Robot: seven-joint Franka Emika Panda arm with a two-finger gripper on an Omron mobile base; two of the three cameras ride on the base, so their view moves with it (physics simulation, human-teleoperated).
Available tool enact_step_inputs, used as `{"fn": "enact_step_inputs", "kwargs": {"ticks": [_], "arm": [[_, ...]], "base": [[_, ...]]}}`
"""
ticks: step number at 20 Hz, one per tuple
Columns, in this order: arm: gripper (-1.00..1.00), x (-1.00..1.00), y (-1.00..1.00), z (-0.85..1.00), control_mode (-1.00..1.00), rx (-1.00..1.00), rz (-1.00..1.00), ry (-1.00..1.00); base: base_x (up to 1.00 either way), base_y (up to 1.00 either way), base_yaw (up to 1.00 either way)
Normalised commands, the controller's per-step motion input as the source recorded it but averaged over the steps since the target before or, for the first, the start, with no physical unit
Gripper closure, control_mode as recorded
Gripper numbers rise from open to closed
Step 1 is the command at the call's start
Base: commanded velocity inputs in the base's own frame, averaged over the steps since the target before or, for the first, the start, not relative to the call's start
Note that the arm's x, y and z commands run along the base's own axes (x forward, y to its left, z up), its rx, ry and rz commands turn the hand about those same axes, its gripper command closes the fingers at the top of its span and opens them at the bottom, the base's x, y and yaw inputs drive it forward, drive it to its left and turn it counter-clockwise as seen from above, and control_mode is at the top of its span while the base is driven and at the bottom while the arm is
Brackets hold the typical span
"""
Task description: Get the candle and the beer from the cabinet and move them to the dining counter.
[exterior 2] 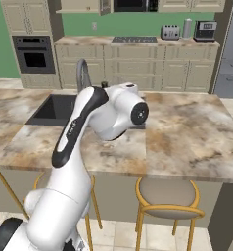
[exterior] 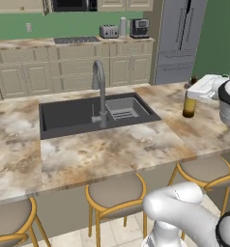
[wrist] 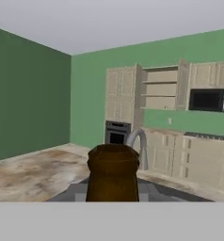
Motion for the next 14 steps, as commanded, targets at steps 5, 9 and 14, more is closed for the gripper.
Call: {"fn": "enact_step_inputs", "kwargs": {"ticks": [5, 9, 14], "arm": [[1.0, 0.65, 0.0, -0.29, -1.0, 0.0, 0.13, 0.07], [1.0, 0.64, 0.0, -0.36, -1.0, 0.0, 0.09, 0.09], [1.0, 0.45, 0.0, -0.51, -1.0, 0.0, 0.06, 0.07]], "base": [[0.0, 0.0, 0.0], [0.0, 0.0, 0.0], [0.0, 0.0, 0.0]]}}
